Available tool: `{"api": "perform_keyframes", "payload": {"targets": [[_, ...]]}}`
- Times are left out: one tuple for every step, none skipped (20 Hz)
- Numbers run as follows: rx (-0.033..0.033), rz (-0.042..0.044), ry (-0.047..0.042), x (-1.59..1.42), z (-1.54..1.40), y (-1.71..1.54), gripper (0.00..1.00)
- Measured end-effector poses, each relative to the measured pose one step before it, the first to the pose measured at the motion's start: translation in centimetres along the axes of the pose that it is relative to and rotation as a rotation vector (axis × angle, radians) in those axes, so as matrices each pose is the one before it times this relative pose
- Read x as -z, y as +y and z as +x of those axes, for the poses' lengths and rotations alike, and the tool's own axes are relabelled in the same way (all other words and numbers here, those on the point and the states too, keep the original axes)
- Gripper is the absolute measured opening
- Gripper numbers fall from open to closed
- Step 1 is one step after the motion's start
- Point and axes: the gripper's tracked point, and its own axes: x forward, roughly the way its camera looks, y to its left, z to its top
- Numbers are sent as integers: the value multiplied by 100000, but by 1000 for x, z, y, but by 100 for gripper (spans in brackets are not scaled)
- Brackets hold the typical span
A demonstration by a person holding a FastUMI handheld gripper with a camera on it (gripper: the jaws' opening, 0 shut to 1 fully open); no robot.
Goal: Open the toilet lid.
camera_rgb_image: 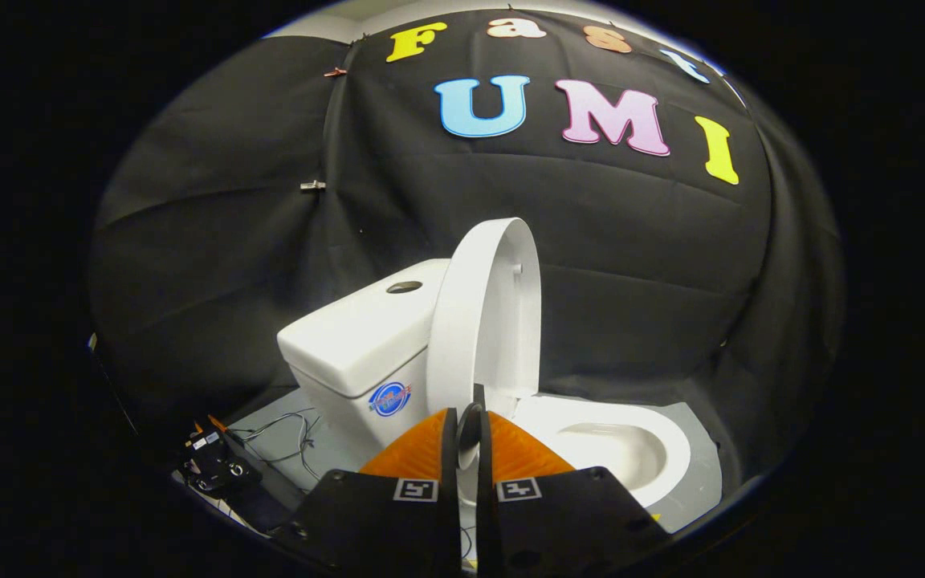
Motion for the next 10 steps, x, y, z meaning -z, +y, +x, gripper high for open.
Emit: {"api": "perform_keyframes", "payload": {"targets": [[-498, -14, 411, 210, 492, 1008, 12], [-460, -20, 248, 72, 137, 459, 12], [-474, -95, 303, 13, 185, 200, 12], [-452, -210, 462, 139, 148, 232, 12], [-424, -314, 102, -37, -19, 299, 12], [-294, -274, 278, 55, 50, 168, 12], [-205, 116, -20, 41, 134, 162, 12], [-192, 725, 194, 65, -6, 132, 12], [-482, 545, 38, 32, 128, 114, 12], [-317, 216, 114, -11, 40, 203, 12]]}}
